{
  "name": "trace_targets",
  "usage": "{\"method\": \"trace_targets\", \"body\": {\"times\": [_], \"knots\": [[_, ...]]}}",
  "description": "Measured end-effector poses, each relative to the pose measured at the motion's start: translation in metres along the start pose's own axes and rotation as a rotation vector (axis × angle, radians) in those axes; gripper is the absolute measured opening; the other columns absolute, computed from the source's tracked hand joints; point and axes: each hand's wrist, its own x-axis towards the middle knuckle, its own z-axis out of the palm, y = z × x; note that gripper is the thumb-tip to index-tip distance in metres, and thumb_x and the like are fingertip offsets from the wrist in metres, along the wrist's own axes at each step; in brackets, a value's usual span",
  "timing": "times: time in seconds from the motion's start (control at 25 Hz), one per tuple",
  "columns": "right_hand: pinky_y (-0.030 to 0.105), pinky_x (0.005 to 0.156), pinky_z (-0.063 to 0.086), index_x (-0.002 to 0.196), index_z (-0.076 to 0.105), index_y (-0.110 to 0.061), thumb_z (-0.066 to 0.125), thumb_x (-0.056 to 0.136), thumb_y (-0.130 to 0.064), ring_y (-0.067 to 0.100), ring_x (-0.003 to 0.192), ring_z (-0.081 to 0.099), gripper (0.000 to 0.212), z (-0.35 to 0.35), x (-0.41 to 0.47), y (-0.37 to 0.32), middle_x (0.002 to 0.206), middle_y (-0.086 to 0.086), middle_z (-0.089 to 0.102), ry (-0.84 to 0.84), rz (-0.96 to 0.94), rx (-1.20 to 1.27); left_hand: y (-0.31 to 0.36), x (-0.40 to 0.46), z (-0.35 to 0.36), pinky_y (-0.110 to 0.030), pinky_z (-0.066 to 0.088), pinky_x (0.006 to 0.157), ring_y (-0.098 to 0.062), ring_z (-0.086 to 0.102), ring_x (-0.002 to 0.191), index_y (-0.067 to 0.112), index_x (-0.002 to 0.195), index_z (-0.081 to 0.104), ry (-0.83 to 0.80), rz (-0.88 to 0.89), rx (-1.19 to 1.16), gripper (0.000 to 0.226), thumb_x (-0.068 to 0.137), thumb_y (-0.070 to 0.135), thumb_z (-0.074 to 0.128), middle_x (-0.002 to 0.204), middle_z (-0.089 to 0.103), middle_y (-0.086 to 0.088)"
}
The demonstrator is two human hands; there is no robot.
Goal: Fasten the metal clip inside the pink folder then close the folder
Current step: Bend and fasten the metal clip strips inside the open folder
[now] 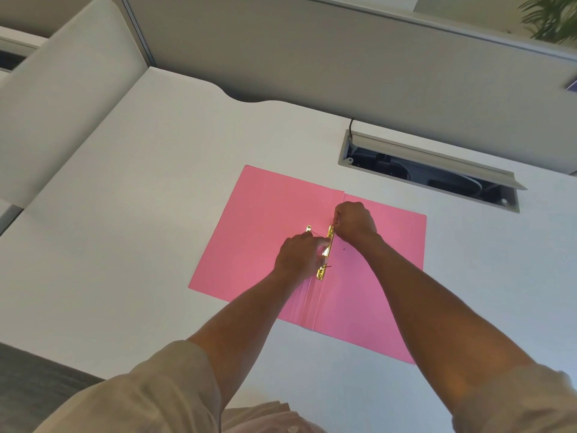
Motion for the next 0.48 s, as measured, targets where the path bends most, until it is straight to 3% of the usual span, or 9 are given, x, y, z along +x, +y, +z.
{"method": "trace_targets", "body": {"times": [0.24,0.48], "knots": [[0.028,0.062,0.048,0.077,0.068,-0.01,0.064,0.079,0.002,0.023,0.071,0.063,0.013,0.0021,-0.0037,0.0016,0.078,0.007,0.066,0.029,-0.051,-0.011,-0.0018,0.0018,0.0013,-0.04,0.056,0.081,-0.026,0.069,0.086,0.028,0.123,0.065,-0.003,0.005,0.007,0.039,0.085,0.032,0.071,0.105,0.07,-0.003],[0.031,0.064,0.054,0.074,0.067,-0.012,0.063,0.077,0.003,0.022,0.069,0.062,0.016,0.0039,-0.004,-0.0004,0.076,0.006,0.065,0.033,-0.077,-0.011,-0.0014,0.0025,0.0015,-0.039,0.058,0.077,-0.028,0.069,0.085,0.028,0.131,0.055,-0.011,0.009,0.026,0.049,0.085,0.034,0.071,0.102,0.07,-0.004]]}}
